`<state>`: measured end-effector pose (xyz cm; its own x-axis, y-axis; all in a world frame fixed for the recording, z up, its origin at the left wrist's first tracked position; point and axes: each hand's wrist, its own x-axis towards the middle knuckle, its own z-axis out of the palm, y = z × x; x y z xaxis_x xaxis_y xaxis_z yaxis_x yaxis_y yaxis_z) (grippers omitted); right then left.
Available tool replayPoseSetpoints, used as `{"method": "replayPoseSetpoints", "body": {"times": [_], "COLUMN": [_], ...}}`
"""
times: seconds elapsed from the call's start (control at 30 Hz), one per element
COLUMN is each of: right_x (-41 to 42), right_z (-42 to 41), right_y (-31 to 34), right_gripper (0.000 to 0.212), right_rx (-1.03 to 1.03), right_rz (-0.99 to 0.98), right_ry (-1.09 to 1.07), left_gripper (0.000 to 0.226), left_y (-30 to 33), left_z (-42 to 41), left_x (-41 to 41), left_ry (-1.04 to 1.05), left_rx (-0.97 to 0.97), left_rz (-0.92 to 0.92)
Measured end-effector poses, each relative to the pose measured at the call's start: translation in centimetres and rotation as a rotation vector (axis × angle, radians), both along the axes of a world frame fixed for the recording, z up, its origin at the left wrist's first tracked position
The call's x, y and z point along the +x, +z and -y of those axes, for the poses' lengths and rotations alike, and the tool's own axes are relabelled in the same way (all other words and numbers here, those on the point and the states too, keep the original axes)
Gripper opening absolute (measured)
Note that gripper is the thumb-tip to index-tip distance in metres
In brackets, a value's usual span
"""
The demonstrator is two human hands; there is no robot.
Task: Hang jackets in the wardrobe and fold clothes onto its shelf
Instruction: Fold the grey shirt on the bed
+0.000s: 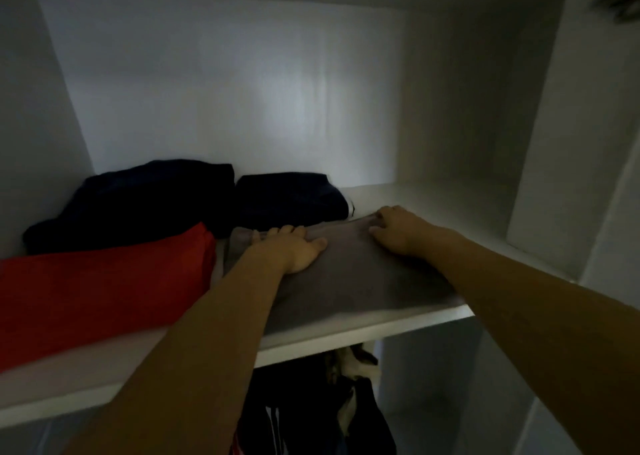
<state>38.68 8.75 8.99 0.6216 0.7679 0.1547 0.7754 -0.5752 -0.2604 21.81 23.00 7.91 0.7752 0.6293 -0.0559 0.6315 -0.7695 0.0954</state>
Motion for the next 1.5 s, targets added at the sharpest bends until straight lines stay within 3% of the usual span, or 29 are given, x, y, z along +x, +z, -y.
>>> {"method": "replayPoseSetpoints", "body": {"times": [0.17, 0.3, 0.47, 0.6, 0.73, 0.97, 1.17, 1.5], "right_x": [-4.4, -7.5, -9.9, -12.1, -16.5, -23.8, -32.0, -52.1], "right_z": [8.5, 17.2, 29.0, 38.0, 45.7, 59.9, 71.9, 93.1], "right_y": [1.7, 1.0, -1.4, -3.6, -7.3, -14.9, -17.1, -20.0], "right_gripper": [0.048, 0.053, 0.052, 0.051, 0.05, 0.052, 0.051, 0.051], "right_rx": [0.148, 0.162, 0.18, 0.202, 0.269, 0.104, 0.121, 0.142], "right_rz": [0.051, 0.079, 0.116, 0.114, 0.152, 0.149, 0.107, 0.05], "right_ry": [0.04, 0.027, -0.062, -0.145, -0.182, -0.469, -0.794, -1.055], "left_gripper": [0.06, 0.049, 0.052, 0.049, 0.05, 0.054, 0.053, 0.057], "left_y": [2.0, 2.1, 1.0, -1.6, -7.3, -15.3, -17.6, -18.9], "left_z": [5.2, 12.1, 22.3, 31.0, 38.9, 50.8, 62.0, 84.1], "left_x": [-0.9, -2.1, -2.5, -3.1, -4.7, -5.5, -8.9, -21.6], "left_ry": [-0.139, -0.324, -0.463, -0.577, -0.59, -0.957, -1.205, -1.417], "left_rx": [0.329, 0.34, 0.332, 0.363, 0.199, 0.129, 0.098, 0.036], "left_rz": [0.265, 0.562, 0.697, 0.735, 0.697, 0.575, 0.546, 0.53]}}
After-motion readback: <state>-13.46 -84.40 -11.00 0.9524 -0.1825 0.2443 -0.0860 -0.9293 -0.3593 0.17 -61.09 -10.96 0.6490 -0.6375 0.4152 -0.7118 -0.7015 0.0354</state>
